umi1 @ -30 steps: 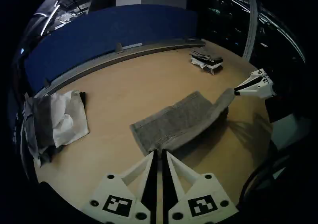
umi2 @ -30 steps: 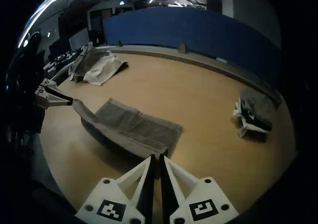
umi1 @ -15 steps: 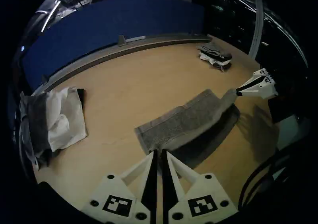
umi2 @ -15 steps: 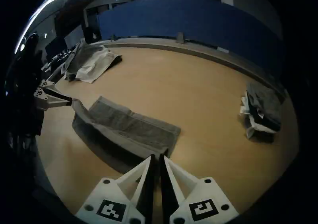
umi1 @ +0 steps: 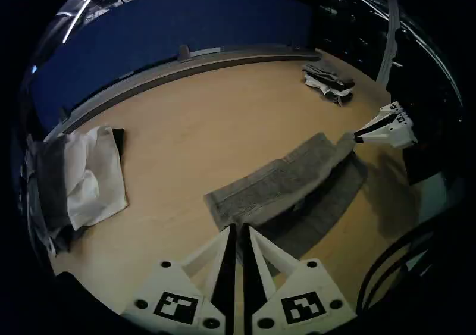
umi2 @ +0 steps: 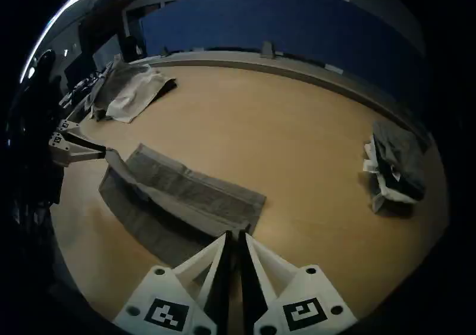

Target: Fold towel

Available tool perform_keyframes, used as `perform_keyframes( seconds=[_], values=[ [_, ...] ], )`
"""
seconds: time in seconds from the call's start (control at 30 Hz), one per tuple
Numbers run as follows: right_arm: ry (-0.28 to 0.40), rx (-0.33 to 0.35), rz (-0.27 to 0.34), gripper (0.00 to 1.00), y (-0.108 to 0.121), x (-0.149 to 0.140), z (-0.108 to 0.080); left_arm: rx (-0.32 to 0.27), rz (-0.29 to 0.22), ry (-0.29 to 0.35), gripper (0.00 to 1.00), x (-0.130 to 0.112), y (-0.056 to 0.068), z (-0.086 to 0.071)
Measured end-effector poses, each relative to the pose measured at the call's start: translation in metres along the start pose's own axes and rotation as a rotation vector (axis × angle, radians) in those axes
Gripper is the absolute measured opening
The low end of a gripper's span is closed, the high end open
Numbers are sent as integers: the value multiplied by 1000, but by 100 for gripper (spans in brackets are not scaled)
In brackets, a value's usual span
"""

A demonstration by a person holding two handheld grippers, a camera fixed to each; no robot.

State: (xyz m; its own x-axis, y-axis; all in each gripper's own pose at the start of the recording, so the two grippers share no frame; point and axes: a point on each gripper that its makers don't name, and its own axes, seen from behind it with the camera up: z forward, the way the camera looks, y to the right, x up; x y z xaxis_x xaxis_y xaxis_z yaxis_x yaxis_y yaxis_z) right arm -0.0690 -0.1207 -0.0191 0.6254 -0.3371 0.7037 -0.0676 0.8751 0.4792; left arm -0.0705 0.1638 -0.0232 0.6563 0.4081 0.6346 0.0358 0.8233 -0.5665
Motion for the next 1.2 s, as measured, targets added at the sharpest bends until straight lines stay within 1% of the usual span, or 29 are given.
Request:
perform_keyframes(
  seconds=[0.17, 0.33, 0.5, 0.53, 0.6, 0.67, 0.7, 0.8, 0.83, 1.0, 1.07, 1.2],
  values=[
    [-2, -12, 7, 9, 3, -3, 10, 9, -6, -9, 7, -1, -3, 11],
    [-3, -20, 14, 9, 5, -4, 16, 20, -31, -7, 8, 0, -8, 18],
    [2, -28, 24, 13, 7, -2, 23, 38, -38, -14, 9, -2, -13, 25],
    [1, -28, 25, 15, 7, -1, 24, 41, -35, -16, 10, -3, -13, 27],
    [0, -29, 28, 25, 8, 0, 26, 49, -29, -21, 11, -4, -15, 30],
    [-2, -34, 29, 39, 9, 1, 28, 54, -22, -25, 12, -5, -16, 32],
    [-2, -38, 29, 42, 10, 1, 29, 56, -20, -26, 13, -5, -16, 33],
    [2, -60, 22, 49, 15, 4, 31, 61, -21, -27, 20, -5, -18, 35],
    [3, -67, 20, 50, 17, 4, 31, 61, -24, -27, 22, -5, -19, 36],
    [5, -90, 16, 56, 23, 6, 34, 66, -39, -22, 49, -3, -23, 38],
    [9, -93, 19, 61, 24, 6, 34, 67, -44, -19, 59, -1, -24, 37],
    [19, -92, 27, 85, 24, 9, 32, 59, -51, -11, 81, 2, -23, 34]
  ],
)
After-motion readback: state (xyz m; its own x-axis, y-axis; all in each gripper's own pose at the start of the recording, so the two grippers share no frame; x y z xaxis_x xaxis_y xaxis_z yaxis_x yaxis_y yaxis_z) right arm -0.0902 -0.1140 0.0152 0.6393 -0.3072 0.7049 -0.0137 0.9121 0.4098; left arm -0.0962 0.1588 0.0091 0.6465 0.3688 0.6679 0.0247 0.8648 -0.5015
